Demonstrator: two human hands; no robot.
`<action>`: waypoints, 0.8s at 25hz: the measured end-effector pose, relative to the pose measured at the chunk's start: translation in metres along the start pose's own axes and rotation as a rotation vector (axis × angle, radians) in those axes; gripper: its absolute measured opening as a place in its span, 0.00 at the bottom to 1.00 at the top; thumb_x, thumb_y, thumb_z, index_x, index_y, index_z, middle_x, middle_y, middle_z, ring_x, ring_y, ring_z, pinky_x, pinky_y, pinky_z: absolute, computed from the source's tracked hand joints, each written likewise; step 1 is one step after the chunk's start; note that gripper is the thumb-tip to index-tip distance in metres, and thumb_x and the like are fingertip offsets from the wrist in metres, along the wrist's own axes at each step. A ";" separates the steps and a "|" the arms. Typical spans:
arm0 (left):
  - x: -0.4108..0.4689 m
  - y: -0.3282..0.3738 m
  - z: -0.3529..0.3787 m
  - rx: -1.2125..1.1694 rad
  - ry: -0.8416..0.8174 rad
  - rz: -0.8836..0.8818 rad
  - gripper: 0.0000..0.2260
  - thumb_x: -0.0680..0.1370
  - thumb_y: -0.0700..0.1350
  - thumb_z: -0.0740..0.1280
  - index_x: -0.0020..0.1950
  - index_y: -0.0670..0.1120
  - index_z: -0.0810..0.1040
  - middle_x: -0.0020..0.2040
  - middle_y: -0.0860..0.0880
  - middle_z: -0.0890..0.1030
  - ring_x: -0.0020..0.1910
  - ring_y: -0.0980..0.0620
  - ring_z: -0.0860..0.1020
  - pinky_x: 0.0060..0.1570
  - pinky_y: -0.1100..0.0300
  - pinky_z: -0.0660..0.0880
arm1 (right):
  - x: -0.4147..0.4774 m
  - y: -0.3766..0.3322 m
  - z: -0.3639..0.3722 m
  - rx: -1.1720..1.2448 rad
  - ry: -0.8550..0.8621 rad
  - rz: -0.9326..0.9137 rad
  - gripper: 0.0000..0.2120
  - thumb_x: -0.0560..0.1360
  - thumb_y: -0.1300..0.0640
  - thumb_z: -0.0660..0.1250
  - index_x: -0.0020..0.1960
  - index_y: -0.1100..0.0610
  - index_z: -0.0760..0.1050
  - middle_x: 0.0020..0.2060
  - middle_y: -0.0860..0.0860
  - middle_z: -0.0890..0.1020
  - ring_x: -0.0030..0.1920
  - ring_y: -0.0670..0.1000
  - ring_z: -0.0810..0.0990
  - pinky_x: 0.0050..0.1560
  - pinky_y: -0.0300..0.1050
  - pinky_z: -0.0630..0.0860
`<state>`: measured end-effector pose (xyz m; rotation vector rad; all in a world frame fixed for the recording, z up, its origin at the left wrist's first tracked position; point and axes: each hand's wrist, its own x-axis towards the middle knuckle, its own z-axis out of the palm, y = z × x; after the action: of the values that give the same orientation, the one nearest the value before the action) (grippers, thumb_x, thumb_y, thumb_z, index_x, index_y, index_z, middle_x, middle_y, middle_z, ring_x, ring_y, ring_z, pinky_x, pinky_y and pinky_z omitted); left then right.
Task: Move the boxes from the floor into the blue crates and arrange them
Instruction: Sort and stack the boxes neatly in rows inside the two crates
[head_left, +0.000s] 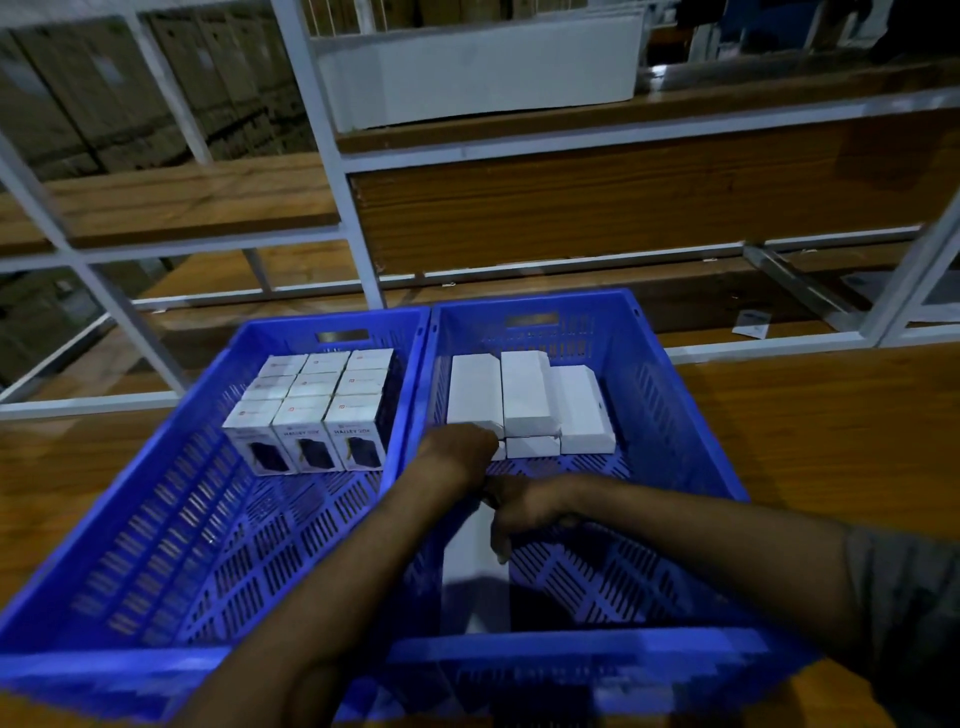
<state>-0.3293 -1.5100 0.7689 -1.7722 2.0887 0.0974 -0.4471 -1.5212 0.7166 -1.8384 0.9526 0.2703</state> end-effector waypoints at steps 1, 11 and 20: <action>-0.001 0.002 0.000 -0.003 -0.037 0.013 0.16 0.80 0.41 0.67 0.68 0.41 0.75 0.65 0.41 0.79 0.64 0.41 0.78 0.58 0.51 0.76 | -0.002 0.001 -0.002 0.008 -0.010 -0.002 0.51 0.68 0.67 0.77 0.82 0.54 0.53 0.78 0.50 0.62 0.76 0.54 0.62 0.74 0.50 0.67; -0.010 -0.002 -0.006 -0.329 -0.173 0.056 0.15 0.80 0.44 0.67 0.66 0.47 0.77 0.65 0.45 0.79 0.60 0.43 0.78 0.60 0.51 0.77 | -0.055 0.009 -0.064 0.130 0.017 -0.081 0.24 0.63 0.72 0.80 0.57 0.60 0.81 0.53 0.56 0.86 0.56 0.57 0.84 0.55 0.56 0.83; -0.027 -0.010 -0.045 -0.818 0.079 -0.036 0.23 0.84 0.59 0.55 0.58 0.42 0.80 0.56 0.42 0.84 0.50 0.43 0.84 0.51 0.48 0.81 | -0.098 0.005 -0.122 0.393 0.325 -0.246 0.26 0.66 0.80 0.71 0.56 0.57 0.80 0.55 0.57 0.84 0.58 0.59 0.82 0.52 0.57 0.83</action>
<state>-0.3283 -1.5007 0.8216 -2.2611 2.2376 1.0094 -0.5435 -1.5788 0.8257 -1.6334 0.9077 -0.3559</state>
